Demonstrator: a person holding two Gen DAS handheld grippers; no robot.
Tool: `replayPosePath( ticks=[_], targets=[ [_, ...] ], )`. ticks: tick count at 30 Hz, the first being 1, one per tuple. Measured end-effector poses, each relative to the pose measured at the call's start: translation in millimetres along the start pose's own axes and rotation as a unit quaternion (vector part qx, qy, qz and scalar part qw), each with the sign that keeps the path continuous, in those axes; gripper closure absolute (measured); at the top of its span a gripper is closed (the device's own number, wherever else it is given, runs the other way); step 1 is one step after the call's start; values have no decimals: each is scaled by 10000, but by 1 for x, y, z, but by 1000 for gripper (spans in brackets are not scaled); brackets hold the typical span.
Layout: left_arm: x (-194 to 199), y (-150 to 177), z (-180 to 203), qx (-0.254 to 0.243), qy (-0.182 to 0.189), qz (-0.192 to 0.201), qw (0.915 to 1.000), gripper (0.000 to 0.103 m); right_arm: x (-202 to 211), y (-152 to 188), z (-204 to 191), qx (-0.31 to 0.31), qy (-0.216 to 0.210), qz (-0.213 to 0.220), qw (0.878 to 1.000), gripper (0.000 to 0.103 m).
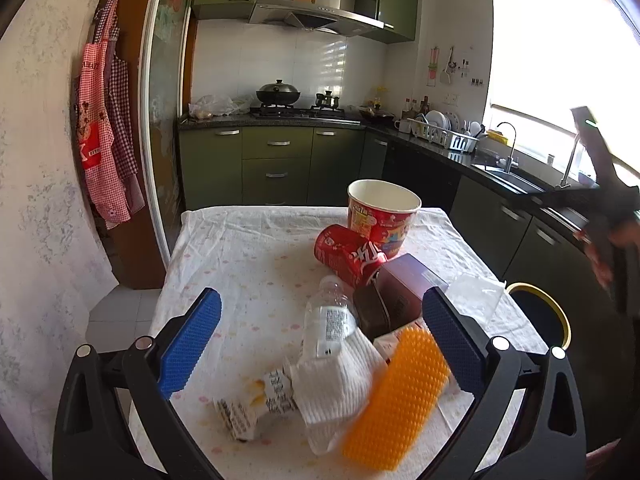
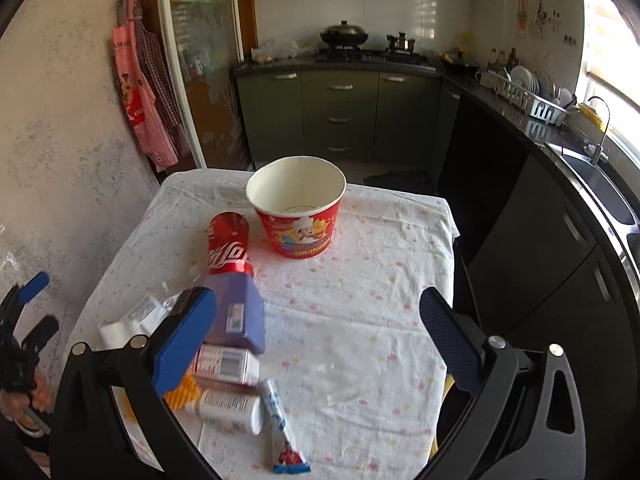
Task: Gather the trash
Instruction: 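Grasp the red-and-white paper bucket rim with the right gripper, then carry the paper bucket over the yellow-rimmed bin and release it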
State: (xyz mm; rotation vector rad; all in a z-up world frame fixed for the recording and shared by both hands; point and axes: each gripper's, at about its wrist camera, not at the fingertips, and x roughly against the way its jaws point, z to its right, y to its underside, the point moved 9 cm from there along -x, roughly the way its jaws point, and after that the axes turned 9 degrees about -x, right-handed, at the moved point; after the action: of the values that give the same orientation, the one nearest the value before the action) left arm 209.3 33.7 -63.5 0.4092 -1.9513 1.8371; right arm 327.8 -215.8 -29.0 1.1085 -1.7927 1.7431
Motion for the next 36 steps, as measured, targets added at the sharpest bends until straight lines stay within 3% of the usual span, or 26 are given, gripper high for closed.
replayPosePath(
  ticks=[7,9,13,17,20,22,29,33,36],
  targets=[
    [-31,-11,-13,-23,177,-48,9998,4,-117,-79,16,-591,230,-1227,9904,33],
    [-38,-14,-15,-66,164,-29,9998,4,-149,-85,19,-707,337,-1555,9847,47],
    [-51,-17,-21,-76,223,-41,9997,4,-197,-84,19,-820,445,-2083,9736,62],
    [-64,-17,-26,-23,318,-97,9994,4,-225,-79,17,-810,575,-2364,9666,75],
    [-70,-14,-25,-31,348,-152,9993,4,-235,-73,19,-847,603,-2501,9626,92],
    [-72,-13,-25,-39,368,-177,9992,4,-239,-68,22,-870,625,-2563,9606,100],
    [-61,-17,-13,-122,407,-108,9990,4,-212,-79,38,-1161,385,-2332,9647,101],
    [-45,-22,1,-263,424,22,9988,4,-159,-96,63,-1390,187,-1946,9708,101],
    [-31,-25,18,-386,487,147,9980,4,-104,-94,103,-1596,201,-1622,9736,101]
  ],
)
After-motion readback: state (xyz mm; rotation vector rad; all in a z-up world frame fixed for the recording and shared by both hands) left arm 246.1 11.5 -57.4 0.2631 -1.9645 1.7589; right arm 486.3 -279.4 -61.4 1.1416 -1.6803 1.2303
